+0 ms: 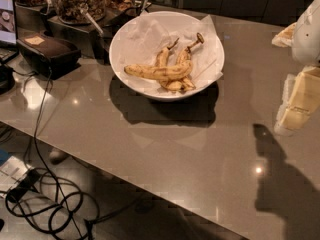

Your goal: Pick banana from white bowl

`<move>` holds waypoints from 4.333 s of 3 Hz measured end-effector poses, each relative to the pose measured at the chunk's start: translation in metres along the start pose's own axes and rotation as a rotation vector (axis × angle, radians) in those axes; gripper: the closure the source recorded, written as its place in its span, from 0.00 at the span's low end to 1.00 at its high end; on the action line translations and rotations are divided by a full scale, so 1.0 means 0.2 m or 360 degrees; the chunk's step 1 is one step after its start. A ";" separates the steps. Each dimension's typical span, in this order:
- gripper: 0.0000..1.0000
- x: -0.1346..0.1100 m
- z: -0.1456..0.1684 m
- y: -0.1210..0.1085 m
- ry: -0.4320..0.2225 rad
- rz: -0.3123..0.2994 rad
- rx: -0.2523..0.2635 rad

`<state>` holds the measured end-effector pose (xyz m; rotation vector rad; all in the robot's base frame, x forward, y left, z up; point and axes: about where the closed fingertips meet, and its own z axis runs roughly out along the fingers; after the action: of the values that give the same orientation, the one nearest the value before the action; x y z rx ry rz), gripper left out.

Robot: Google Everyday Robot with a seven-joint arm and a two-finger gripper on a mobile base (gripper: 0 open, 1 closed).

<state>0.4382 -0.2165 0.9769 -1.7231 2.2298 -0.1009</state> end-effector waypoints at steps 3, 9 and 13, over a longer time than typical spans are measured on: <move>0.00 -0.15 -0.02 -0.03 0.0023 -0.0186 -0.0001; 0.00 -0.72 0.08 -0.42 -0.0079 -0.0461 -0.0008; 0.00 -0.96 0.43 -0.56 -0.0057 -0.0492 -0.0073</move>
Offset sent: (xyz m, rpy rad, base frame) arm 0.0061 0.0155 0.0049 -0.0305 -0.0003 0.0553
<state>0.6106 -0.0522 0.9641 -2.0652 1.9390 -0.0888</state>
